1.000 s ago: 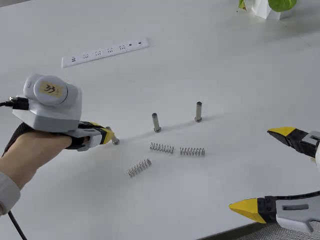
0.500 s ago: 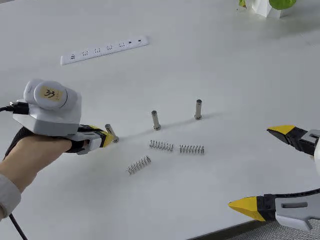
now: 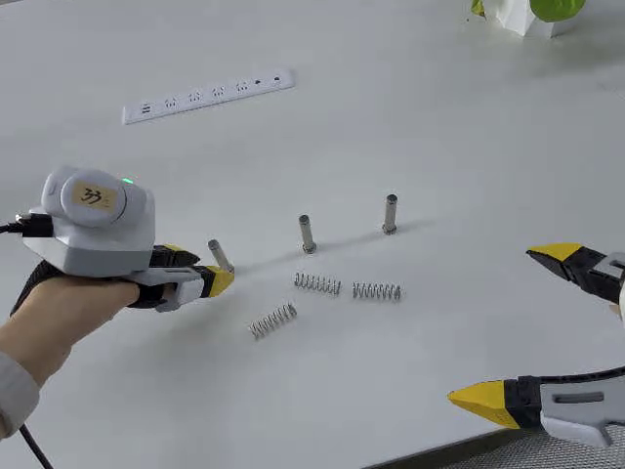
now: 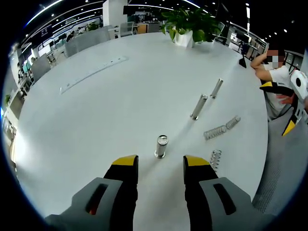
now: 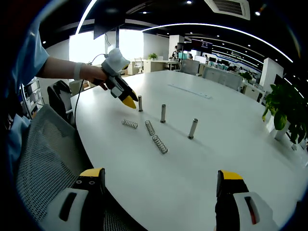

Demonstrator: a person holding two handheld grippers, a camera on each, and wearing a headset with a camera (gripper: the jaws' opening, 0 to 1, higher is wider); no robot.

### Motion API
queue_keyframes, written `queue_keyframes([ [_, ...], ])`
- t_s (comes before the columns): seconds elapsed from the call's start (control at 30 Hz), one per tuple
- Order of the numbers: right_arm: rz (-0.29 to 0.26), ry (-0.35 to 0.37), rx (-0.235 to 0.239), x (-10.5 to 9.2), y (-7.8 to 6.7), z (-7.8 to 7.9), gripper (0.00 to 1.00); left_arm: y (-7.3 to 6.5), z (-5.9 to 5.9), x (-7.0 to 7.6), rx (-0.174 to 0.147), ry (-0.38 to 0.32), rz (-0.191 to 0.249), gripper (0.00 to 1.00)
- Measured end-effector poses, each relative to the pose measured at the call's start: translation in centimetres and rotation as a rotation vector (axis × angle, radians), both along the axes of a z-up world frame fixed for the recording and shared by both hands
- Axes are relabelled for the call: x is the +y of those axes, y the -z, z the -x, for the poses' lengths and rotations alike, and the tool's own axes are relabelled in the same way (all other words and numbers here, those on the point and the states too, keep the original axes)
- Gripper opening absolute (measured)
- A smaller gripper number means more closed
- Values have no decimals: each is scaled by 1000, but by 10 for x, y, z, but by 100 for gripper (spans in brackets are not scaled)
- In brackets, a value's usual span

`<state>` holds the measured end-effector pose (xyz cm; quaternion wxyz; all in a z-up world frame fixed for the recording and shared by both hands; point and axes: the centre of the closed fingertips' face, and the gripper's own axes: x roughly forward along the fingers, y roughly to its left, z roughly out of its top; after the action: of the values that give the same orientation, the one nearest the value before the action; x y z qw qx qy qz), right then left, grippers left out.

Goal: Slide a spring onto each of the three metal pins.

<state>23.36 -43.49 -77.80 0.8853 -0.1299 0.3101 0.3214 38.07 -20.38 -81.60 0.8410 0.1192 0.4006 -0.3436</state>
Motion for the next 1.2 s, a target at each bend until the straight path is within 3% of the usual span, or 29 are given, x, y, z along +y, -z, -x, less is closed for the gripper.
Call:
queue_keyframes([
  [0.2, 7, -9, -5, -1, 0, -4, 97, -4, 3, -1, -20, -11, 56, 52],
  [0.37, 17, -15, -9, -2, 0, -7, 98, -7, 6, -4, -36, 2, 79, 66],
  [0.63, 16, -29, -10, -1, -1, -11, 99, -14, 8, -9, -86, 21, 109, 98],
  [0.8, 9, -26, -12, -2, -2, -15, 99, -16, 10, -7, -96, 29, 110, 99],
  [0.93, 10, -29, -16, -2, -4, -18, 99, -21, 14, -9, -135, 45, 126, 99],
  [1.03, 7, -30, -19, -1, -6, -20, 99, -20, 18, -5, -137, 28, 119, 99],
  [1.07, 3, -30, -18, -1, -6, -21, 99, -22, 19, -4, -153, 33, 124, 99],
  [1.17, 5, -35, -19, -1, -7, -22, 99, -24, 23, -3, -157, 27, 139, 99],
  [1.2, 6, -37, -20, -1, -7, -23, 99, -26, 25, -3, -172, 29, 148, 99],
])
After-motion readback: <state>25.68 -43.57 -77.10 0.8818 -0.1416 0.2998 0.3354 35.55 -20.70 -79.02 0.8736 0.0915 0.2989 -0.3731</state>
